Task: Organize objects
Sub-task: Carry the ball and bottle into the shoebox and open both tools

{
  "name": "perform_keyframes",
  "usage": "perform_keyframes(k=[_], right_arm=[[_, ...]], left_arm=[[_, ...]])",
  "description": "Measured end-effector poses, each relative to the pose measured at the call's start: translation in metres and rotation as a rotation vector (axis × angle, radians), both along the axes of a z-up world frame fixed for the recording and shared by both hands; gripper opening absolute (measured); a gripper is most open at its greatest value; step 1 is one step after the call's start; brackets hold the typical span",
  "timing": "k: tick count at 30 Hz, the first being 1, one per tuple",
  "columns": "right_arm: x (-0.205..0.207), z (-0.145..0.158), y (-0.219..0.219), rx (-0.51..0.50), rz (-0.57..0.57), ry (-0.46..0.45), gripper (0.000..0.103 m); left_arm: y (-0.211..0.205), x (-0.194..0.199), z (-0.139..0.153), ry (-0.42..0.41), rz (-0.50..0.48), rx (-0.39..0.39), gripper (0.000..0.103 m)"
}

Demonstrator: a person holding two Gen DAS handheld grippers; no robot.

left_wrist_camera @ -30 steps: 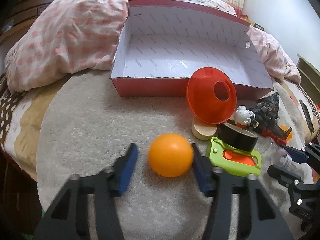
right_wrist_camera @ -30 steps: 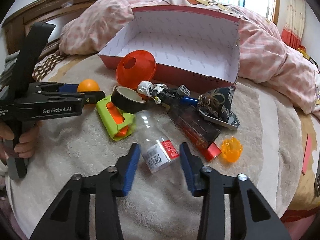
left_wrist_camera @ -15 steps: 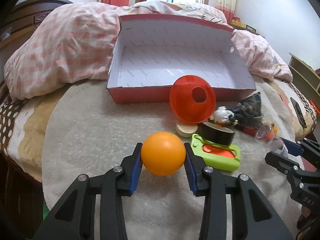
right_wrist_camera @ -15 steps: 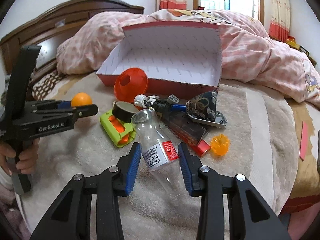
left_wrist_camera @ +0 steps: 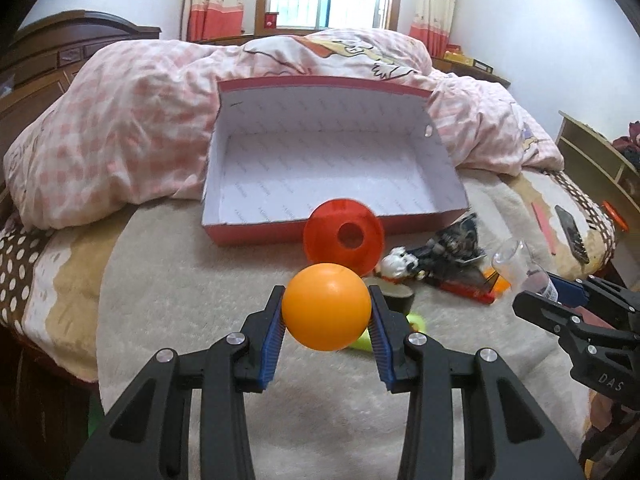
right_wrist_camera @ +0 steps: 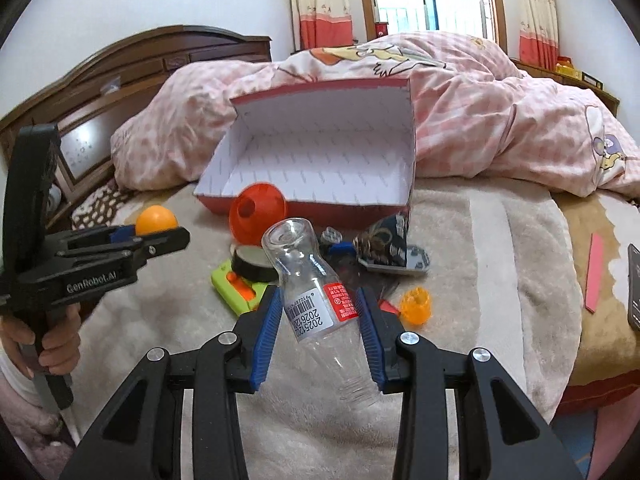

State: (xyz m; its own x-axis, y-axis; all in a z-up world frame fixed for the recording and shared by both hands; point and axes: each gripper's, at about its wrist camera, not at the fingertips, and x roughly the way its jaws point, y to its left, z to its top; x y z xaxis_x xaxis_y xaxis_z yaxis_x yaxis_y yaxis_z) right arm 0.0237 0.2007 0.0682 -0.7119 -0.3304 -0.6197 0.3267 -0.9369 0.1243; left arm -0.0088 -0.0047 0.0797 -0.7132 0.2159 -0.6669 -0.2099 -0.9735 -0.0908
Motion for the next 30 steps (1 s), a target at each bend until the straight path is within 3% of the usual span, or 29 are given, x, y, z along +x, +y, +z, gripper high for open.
perform_keyframes(k=[17,30], right_arm=[[-0.042,0.021,-0.005,-0.101,0.066,-0.072,0.039],[-0.084,0.041,-0.021,-0.111,0.077,-0.060,0.039]], left_arm=[[-0.003,-0.042,0.024,0.013,0.000,-0.032,0.039],[-0.005,-0.082,0.039,0.052,0.015,-0.042,0.039]])
